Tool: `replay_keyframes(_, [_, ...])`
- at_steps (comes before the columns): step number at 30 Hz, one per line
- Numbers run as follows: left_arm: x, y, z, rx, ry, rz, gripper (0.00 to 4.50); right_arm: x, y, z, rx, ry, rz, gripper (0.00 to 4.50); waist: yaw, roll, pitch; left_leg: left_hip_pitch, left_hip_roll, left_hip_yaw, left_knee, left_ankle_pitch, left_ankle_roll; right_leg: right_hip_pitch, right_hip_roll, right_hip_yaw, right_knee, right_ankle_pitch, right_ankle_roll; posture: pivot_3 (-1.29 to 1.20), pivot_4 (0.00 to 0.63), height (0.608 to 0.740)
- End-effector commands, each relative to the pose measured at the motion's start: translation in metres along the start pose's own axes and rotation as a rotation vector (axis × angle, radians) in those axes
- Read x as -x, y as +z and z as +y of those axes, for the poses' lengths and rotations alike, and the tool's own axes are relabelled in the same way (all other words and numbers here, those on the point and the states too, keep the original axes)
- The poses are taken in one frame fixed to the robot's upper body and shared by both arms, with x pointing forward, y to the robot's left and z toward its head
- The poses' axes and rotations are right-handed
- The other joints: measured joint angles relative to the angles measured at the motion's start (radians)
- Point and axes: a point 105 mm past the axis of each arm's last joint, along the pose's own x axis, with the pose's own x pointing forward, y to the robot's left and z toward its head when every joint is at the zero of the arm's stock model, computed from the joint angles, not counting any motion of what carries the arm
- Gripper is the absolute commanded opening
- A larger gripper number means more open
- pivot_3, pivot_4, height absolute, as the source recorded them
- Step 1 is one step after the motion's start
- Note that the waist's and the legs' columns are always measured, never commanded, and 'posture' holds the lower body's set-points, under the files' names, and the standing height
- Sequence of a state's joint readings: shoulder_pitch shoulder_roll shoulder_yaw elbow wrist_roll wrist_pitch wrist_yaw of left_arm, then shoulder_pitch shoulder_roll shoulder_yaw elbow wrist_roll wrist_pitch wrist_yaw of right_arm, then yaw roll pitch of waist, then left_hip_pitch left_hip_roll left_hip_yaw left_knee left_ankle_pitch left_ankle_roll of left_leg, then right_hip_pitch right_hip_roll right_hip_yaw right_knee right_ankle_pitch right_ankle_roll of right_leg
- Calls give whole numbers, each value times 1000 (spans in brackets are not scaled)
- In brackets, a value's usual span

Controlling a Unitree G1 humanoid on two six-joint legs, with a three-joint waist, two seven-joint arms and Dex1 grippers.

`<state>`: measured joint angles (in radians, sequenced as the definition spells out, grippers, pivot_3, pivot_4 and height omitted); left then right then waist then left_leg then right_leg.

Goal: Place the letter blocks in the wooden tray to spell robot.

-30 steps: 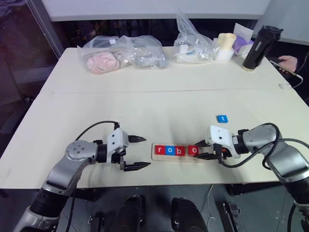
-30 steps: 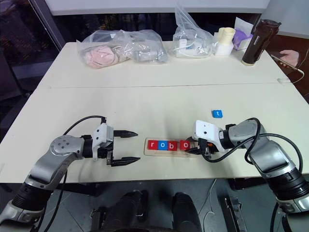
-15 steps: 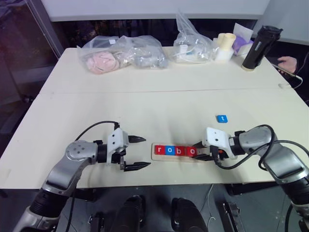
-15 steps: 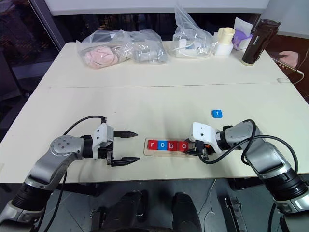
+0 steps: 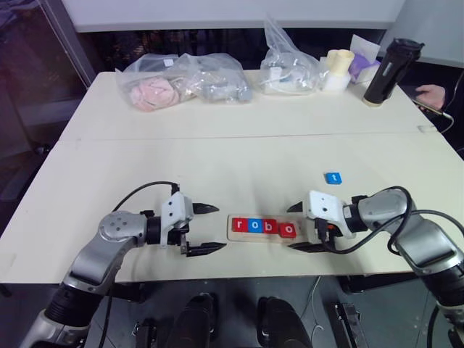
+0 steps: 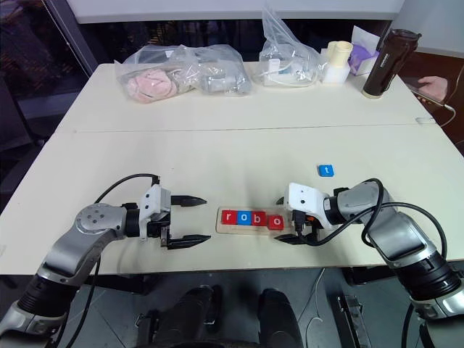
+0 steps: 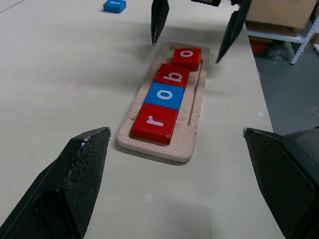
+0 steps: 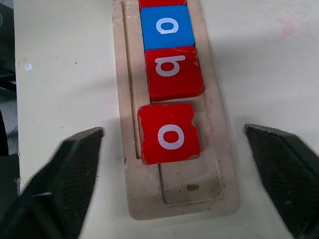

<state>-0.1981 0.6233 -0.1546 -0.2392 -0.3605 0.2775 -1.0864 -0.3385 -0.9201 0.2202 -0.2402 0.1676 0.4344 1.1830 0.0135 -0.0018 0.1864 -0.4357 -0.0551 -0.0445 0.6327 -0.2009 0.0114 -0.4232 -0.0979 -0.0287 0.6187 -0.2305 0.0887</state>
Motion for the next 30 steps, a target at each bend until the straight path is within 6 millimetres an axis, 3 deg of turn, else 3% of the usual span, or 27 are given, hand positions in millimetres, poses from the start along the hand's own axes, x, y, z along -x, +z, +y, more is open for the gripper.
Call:
replay_keyframes(1, [0, 9, -3, -28, -6, -29, 4500, 5, 10, -7, 42, -34, -20, 4465, 0, 0, 0, 0, 0, 0, 0, 0, 0, 0, 0, 0, 0, 0, 0, 0, 150, 738])
replay_keyframes(13, [-2, 9, -3, -33, -13, -29, 4500, 3, 0, -21, 32, -93, -2, 4465, 0, 0, 0, 0, 0, 0, 0, 0, 0, 0, 0, 0, 0, 0, 0, 0, 150, 738])
replay_keyframes(22, [-1, 9, -3, -31, -10, -25, 4500, 0, 6, -27, 51, -98, -19, 4465, 0, 0, 0, 0, 0, 0, 1, 0, 0, 0, 0, 0, 1, 0, 0, 0, 150, 738])
replay_keyframes(26, [0, 9, -2, -30, -5, -25, 4500, 8, 11, -17, 55, -58, -24, 4465, 1, 0, 0, 0, 0, 0, 1, 0, 0, 0, 0, 0, 2, 0, 0, 0, 150, 738])
replay_keyframes(30, [0, 9, -2, -30, -5, -26, 4500, 17, 12, -23, 40, -94, -27, 4465, 0, 0, 0, 0, 0, 0, 1, 0, 0, 0, 0, 0, 2, 0, 0, 0, 150, 738])
